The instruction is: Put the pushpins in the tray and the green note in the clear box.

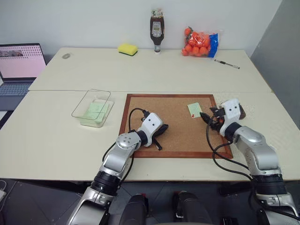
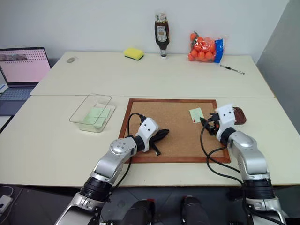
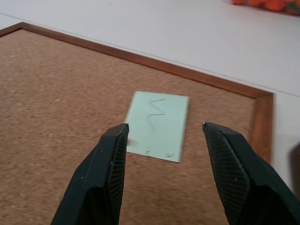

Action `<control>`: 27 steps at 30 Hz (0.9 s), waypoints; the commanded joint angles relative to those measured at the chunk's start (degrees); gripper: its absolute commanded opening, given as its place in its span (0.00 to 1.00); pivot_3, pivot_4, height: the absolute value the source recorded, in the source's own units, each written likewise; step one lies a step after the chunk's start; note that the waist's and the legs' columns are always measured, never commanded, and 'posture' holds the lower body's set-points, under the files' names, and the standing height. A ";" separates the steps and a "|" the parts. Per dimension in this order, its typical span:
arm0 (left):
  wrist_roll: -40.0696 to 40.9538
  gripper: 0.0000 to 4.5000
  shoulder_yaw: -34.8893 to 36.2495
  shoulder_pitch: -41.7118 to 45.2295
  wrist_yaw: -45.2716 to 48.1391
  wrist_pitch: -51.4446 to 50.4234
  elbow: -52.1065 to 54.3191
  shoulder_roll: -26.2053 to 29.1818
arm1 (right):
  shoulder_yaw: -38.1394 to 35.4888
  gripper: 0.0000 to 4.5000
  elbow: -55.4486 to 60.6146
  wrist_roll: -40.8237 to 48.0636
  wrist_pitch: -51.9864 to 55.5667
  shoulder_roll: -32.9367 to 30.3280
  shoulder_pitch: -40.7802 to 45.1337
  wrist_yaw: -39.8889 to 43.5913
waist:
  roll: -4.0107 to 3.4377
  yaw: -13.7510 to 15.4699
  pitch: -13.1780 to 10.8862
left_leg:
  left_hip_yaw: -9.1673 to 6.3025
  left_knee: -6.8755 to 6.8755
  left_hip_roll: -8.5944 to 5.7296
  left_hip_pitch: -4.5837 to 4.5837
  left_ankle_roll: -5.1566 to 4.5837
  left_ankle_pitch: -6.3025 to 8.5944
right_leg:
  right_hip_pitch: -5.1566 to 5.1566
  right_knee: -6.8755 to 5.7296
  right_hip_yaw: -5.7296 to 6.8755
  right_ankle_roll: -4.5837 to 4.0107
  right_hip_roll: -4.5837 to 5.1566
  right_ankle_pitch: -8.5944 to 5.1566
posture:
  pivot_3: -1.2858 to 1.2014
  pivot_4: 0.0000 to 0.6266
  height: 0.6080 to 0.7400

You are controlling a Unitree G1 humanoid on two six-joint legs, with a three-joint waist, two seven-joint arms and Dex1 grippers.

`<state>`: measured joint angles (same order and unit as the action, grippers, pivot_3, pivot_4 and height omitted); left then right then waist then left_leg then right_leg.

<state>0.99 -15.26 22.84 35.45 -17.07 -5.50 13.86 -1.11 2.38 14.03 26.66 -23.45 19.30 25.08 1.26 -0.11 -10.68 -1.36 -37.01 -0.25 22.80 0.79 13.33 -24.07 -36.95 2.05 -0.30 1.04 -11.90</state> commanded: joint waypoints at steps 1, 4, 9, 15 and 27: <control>-0.22 0.00 -0.09 -0.30 -0.13 -0.32 -0.20 0.09 | 1.47 0.59 -2.33 -1.98 -2.15 1.02 3.15 -0.02 | 0.00 0.01 0.00 | 0.00 0.00 0.00 0.02 0.00 0.00 | -0.01 0.00 0.00 0.00 0.00 0.00 | 0.52 0.24 1.00; -0.31 0.00 -0.03 -0.41 -0.12 -0.19 -0.16 0.31 | 2.92 0.59 -7.92 -3.92 -4.37 2.38 5.86 -0.25 | 0.01 -0.03 0.00 | 0.02 -0.02 -0.02 0.00 0.00 0.00 | 0.00 -0.01 0.00 0.00 0.01 0.00 | 0.52 0.24 1.00; -0.41 0.00 -0.06 -0.27 -0.24 -0.08 -0.31 0.29 | 3.71 0.59 -12.34 -5.47 -6.54 3.12 7.38 0.44 | 0.00 -0.02 0.00 | -0.01 0.01 0.00 0.00 0.00 0.00 | 0.00 -0.01 0.01 0.00 0.00 0.00 | 0.52 0.24 1.00; -0.46 0.00 -0.24 -0.29 -0.23 -0.03 -0.32 0.16 | 3.56 0.50 -13.87 -6.19 -7.74 3.37 7.50 1.23 | 0.00 -0.02 0.00 | 0.01 -0.02 0.00 0.00 0.00 0.00 | 0.00 -0.02 -0.03 0.00 0.00 0.00 | 0.52 0.24 1.00; -0.44 0.00 -0.26 -0.26 -0.30 -0.06 -0.36 -0.03 | 3.15 0.00 -11.74 -6.24 -9.20 3.85 6.55 1.87 | 0.00 -0.01 0.00 | 0.00 -0.01 -0.01 -0.01 0.00 0.00 | 0.00 -0.02 -0.02 0.00 0.00 0.00 | 0.52 0.24 1.00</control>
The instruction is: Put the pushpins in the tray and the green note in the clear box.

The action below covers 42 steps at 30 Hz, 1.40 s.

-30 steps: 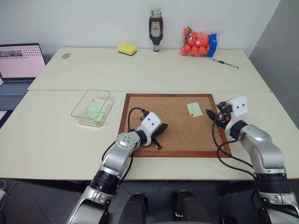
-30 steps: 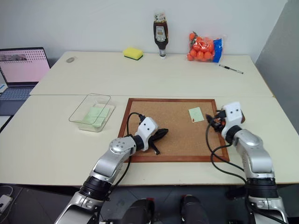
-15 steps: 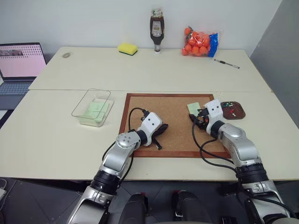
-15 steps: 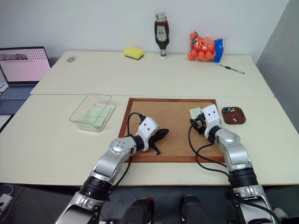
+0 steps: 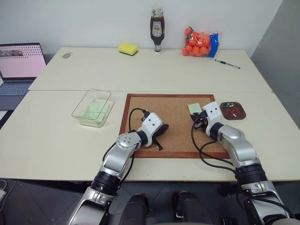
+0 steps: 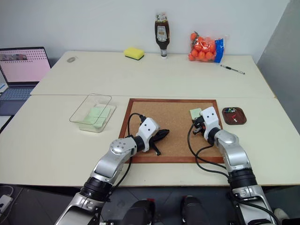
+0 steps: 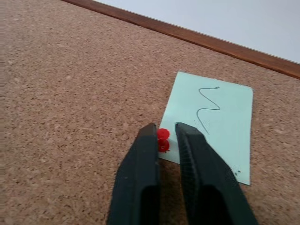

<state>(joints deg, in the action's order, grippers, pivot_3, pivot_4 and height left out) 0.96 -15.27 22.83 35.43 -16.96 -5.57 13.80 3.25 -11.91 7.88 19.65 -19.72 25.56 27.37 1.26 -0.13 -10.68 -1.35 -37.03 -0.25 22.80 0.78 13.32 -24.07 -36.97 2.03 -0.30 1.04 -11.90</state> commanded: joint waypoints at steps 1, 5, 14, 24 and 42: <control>-0.41 0.00 -0.26 -0.28 -0.28 -0.19 -0.29 0.02 | -1.39 0.00 2.88 -0.08 -2.61 0.25 0.33 -0.63 | 0.00 0.00 0.00 | -0.01 0.00 0.00 0.00 0.00 0.00 | 0.00 0.00 0.01 0.00 0.00 0.00 | 0.52 0.24 1.00; -0.41 0.00 -0.30 -0.36 -0.30 -0.23 -0.26 -0.01 | -2.07 0.00 4.48 0.36 -3.42 0.44 0.66 -1.07 | 0.00 0.00 0.00 | -0.01 0.00 0.00 0.00 0.00 0.00 | 0.00 -0.01 0.00 0.00 0.00 0.00 | 0.52 0.24 1.00; -0.22 0.00 -0.32 -0.62 -0.43 -0.40 -0.44 -0.14 | -4.01 0.00 12.06 1.79 -1.56 -0.53 0.59 -0.89 | 0.00 0.01 0.00 | -0.02 0.01 0.01 0.01 0.00 0.00 | 0.00 0.01 0.01 0.00 0.00 0.00 | 0.52 0.24 1.00; 7.26 0.08 4.31 0.49 -0.10 -5.61 1.67 -3.55 | -2.92 0.00 16.48 1.45 0.32 -1.60 -0.21 0.92 | 0.00 0.02 0.00 | -0.02 0.00 -0.01 0.01 0.00 0.00 | 0.00 0.01 0.02 0.00 0.01 0.00 | 0.52 0.24 1.00; 30.29 0.81 23.87 12.32 -13.67 -34.31 3.56 -14.74 | -0.24 0.00 19.72 -0.74 -0.78 -2.77 -1.70 2.22 | 0.07 -0.03 -0.04 | -0.05 0.00 -0.02 0.08 0.01 0.00 | -0.03 0.04 0.06 0.00 -0.01 0.00 | 0.52 0.24 1.00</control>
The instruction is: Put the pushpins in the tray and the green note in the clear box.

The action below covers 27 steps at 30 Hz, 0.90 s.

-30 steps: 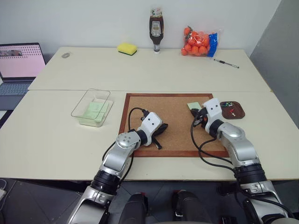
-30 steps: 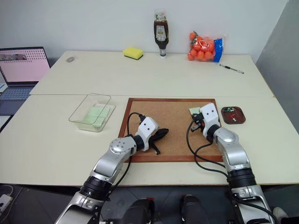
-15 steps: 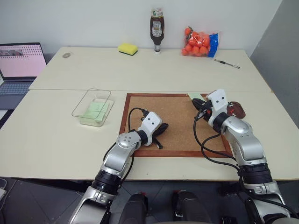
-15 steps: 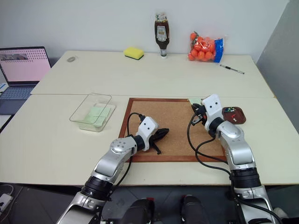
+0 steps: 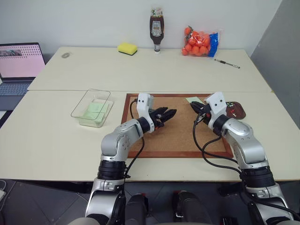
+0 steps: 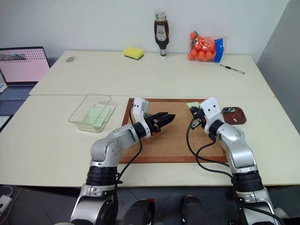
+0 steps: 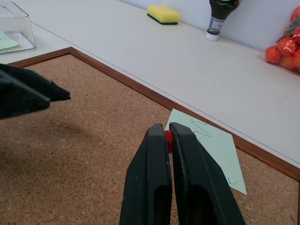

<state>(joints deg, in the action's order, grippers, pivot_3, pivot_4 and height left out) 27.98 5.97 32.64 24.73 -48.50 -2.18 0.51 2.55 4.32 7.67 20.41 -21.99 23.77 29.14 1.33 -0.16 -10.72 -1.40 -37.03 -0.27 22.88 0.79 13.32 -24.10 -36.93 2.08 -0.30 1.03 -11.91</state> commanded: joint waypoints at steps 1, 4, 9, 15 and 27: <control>4.53 0.84 3.85 3.20 -4.04 -4.20 -0.73 -2.34 | 0.80 0.00 3.92 -0.74 -1.68 -0.57 -0.06 0.58 | 0.00 -0.01 0.00 | 0.00 0.00 0.00 0.00 0.00 0.00 | 0.00 0.00 0.00 0.00 0.00 0.00 | 0.52 0.24 1.00; 7.33 0.84 6.77 4.99 -6.82 -6.83 -3.00 -4.61 | 1.68 0.00 5.14 -1.28 -1.96 -0.85 -0.53 0.92 | 0.01 0.00 0.00 | -0.01 0.00 0.00 -0.01 0.00 0.00 | 0.00 -0.01 0.01 0.00 0.00 0.00 | 0.52 0.24 1.00; 11.03 0.84 10.89 8.54 -11.17 -8.64 -7.64 -8.39 | 3.53 0.00 7.52 -2.55 -1.97 -1.03 -1.45 1.60 | 0.04 0.06 -0.02 | -0.01 -0.02 -0.04 0.01 0.01 0.00 | 0.01 0.00 0.02 0.00 0.01 0.00 | 0.52 0.24 1.00; 15.12 0.84 13.83 11.15 -15.80 -9.40 -12.67 -11.94 | 5.45 0.00 10.39 -3.44 -1.39 -1.15 -2.74 1.61 | 0.04 -0.03 -0.02 | 0.01 0.01 -0.02 -0.01 0.02 0.00 | -0.01 0.01 -0.01 0.01 0.00 0.00 | 0.52 0.24 1.00; 22.15 0.59 15.95 14.24 -19.24 -8.73 -18.96 -12.37 | 6.10 0.00 12.58 -4.27 -0.69 -1.74 -3.87 1.81 | 0.04 0.00 -0.02 | 0.02 0.01 -0.05 -0.02 0.03 -0.01 | 0.00 0.02 0.00 0.01 0.01 0.00 | 0.52 0.24 1.00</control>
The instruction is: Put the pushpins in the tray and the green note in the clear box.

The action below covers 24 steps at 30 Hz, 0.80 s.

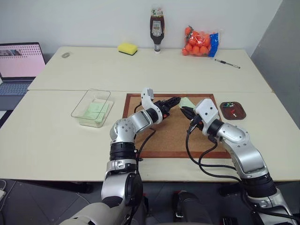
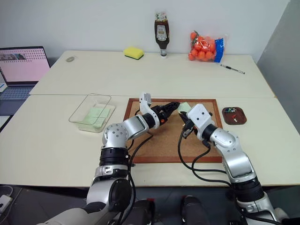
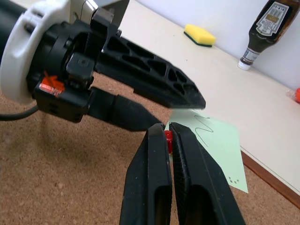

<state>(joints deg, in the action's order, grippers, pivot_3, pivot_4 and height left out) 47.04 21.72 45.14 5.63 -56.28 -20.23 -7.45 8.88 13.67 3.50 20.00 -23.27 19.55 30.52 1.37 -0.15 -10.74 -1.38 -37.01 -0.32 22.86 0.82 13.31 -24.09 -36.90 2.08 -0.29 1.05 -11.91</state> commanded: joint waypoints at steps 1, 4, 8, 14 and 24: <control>3.64 0.54 0.21 1.84 -0.26 -1.16 -1.18 -4.42 | -0.19 0.00 3.26 -0.12 -0.29 -0.50 0.34 0.44 | 0.00 0.00 0.00 | 0.00 0.00 0.00 0.00 0.00 0.00 | 0.00 -0.01 -0.01 0.00 0.00 0.00 | 0.52 0.24 1.00; 5.96 0.42 0.53 1.97 -0.85 -2.38 -1.51 -4.74 | -0.16 0.00 3.31 -0.15 -0.29 -0.54 0.30 0.48 | 0.00 -0.01 0.00 | 0.00 -0.02 0.00 -0.02 0.00 0.00 | 0.01 -0.02 0.00 0.00 0.00 0.00 | 0.52 0.24 1.00; 8.90 0.26 0.63 1.66 -1.80 -4.05 -1.13 -5.15 | -0.18 0.00 3.27 -0.32 -0.48 -0.70 0.39 0.63 | 0.00 -0.01 0.00 | -0.02 -0.02 0.00 -0.01 0.00 0.00 | 0.01 -0.02 -0.01 0.00 0.00 0.00 | 0.52 0.24 1.00; 11.36 0.03 0.20 1.08 -3.28 -3.81 -0.83 -5.11 | -0.24 0.00 3.80 -0.95 -0.95 -1.13 0.44 0.40 | 0.00 0.00 0.00 | -0.01 -0.01 -0.01 0.00 0.01 0.00 | 0.00 -0.01 -0.03 0.00 0.01 0.00 | 0.52 0.24 1.00; 7.25 0.01 -2.96 -1.03 -3.28 0.95 -1.69 -2.72 | -3.21 0.00 9.40 -0.86 -1.37 -0.72 -1.95 -2.37 | 0.00 0.03 0.00 | 0.00 -0.01 -0.01 0.00 0.01 -0.01 | 0.00 0.00 -0.04 0.00 0.01 0.00 | 0.52 0.24 1.00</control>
<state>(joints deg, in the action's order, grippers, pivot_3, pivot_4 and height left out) 54.86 19.21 45.18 1.97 -56.33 -22.14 -7.42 7.59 19.77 2.29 19.90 -24.04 17.80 29.04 1.37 -0.12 -10.74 -1.38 -37.02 -0.32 22.86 0.83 13.31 -24.09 -36.91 2.02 -0.29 1.06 -11.91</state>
